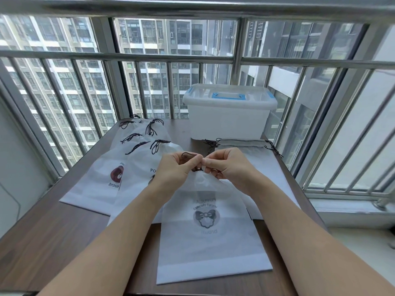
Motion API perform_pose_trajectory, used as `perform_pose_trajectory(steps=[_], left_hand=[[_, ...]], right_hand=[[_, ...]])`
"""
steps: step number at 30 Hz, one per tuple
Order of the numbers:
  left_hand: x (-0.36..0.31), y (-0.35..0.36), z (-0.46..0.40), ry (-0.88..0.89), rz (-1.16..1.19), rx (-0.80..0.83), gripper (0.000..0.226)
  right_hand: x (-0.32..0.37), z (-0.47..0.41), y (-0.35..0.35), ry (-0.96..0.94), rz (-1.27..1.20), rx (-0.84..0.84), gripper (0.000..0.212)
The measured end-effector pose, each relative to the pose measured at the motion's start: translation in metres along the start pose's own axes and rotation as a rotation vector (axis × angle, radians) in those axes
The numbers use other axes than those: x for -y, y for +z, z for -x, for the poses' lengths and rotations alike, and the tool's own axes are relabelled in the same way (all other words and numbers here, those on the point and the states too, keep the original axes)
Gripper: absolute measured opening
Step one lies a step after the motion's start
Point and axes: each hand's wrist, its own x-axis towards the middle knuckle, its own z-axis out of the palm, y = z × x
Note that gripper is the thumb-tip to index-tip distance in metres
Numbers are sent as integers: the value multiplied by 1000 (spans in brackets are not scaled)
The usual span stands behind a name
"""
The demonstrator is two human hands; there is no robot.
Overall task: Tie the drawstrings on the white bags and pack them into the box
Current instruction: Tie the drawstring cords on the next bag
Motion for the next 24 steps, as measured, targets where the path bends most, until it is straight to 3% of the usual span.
perform_pose_trajectory(steps=[12,17,24], left_hand=[[2,-5,-7,-30,-20,-55,14],[1,-4,-6,-13,5,-54,15],[2,-7,-4,42,42,12,10]], right_hand=[[7,4,-13,-18,-28,174,19],[8,5,-8,-34,52,106,3],[2,3,3,29,-17,15,7]])
